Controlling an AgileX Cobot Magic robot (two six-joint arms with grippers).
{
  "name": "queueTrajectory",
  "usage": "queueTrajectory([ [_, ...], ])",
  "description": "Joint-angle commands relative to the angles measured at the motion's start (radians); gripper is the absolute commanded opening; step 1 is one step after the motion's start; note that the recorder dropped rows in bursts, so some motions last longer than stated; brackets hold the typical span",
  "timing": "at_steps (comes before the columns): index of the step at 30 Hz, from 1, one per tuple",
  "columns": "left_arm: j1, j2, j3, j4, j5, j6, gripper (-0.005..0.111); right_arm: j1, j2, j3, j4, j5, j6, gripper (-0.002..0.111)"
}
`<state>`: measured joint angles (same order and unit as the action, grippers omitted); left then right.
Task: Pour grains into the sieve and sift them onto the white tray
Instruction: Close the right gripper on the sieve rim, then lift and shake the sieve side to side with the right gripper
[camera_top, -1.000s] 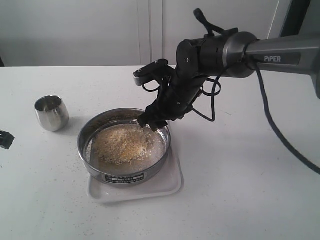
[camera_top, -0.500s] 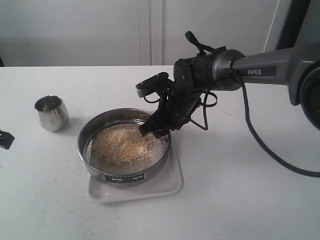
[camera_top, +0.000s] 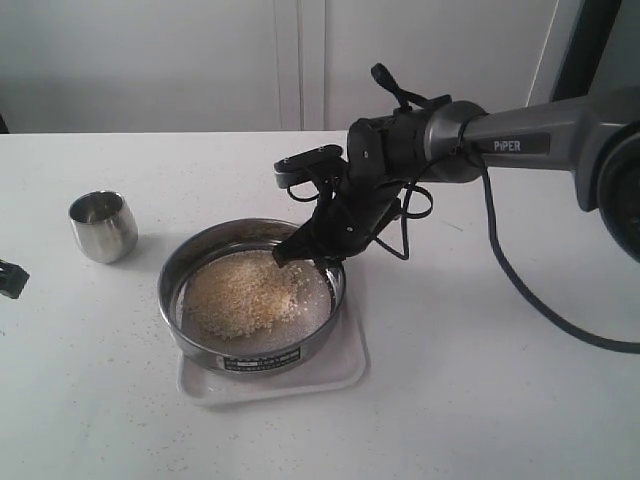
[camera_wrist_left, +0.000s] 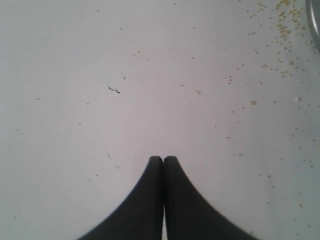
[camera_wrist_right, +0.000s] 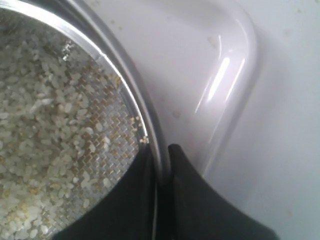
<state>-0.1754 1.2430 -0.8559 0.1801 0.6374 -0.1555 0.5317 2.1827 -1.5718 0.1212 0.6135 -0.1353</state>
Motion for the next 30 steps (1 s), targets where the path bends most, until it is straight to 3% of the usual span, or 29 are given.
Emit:
queueTrajectory([
  [1,-0.007,-0.010,0.007,-0.008,0.007,-0.001,0.000,-0.004,-0.025,-0.004,-0.012,-0.028,0.011,0.000],
  [12,-0.007,-0.010,0.007,-0.008,0.007,-0.001,0.000,-0.009,-0.048,-0.099,0.001,0.137,0.009,0.000],
  [19,-0.007,-0.010,0.007,-0.008,0.007,-0.001,0.000,-0.076,-0.058,-0.135,0.144,0.173,-0.022,0.000],
  [23,-0.007,-0.010,0.007,-0.008,0.007,-0.001,0.000,-0.073,-0.058,-0.135,0.145,0.243,-0.268,0.000],
  [26,-0.007,-0.010,0.007,-0.008,0.007,-0.001,0.000,-0.122,-0.058,-0.135,0.177,0.181,-0.079,0.000],
  [28,-0.007,-0.010,0.007,-0.008,0.007,-0.001,0.000,-0.121,-0.058,-0.135,0.271,0.204,-0.235,0.000],
  [30,-0.007,-0.010,0.007,-0.008,0.007,-0.001,0.000,-0.107,-0.058,-0.135,0.248,0.258,-0.402,0.000],
])
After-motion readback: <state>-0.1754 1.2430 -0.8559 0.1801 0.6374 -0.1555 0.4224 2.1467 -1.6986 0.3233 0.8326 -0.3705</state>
